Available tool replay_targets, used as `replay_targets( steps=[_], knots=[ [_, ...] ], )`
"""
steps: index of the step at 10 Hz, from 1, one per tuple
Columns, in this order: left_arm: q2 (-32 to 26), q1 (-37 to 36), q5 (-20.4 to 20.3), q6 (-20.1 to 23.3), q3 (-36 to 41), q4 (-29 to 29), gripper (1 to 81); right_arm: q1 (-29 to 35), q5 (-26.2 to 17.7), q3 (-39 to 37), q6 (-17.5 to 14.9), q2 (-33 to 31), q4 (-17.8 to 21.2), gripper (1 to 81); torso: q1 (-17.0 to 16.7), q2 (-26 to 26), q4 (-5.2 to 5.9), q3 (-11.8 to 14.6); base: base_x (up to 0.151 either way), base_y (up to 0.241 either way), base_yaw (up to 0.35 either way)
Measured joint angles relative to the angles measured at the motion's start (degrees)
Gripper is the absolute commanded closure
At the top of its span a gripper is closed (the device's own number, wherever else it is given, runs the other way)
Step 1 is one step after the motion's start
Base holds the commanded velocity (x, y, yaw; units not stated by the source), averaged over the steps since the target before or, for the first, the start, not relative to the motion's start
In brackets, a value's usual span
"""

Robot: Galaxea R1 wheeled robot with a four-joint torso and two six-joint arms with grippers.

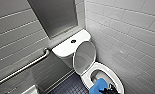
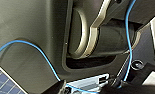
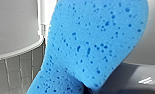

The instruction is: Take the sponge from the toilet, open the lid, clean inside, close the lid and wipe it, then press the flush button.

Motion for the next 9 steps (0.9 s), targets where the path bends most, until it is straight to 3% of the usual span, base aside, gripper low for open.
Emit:
replay_targets(
  steps=[9],
  knots=[
    [-0.1, 0.0, -0.1, 0.0, 0.0, 0.0, 1.0, -5.5, -0.3, 16.3, -0.3, -22.7, -0.3, 81.1, 0.0, 0.0, 0.00, 0.0, 0.000, 0.000, 0.000]
  ],
)
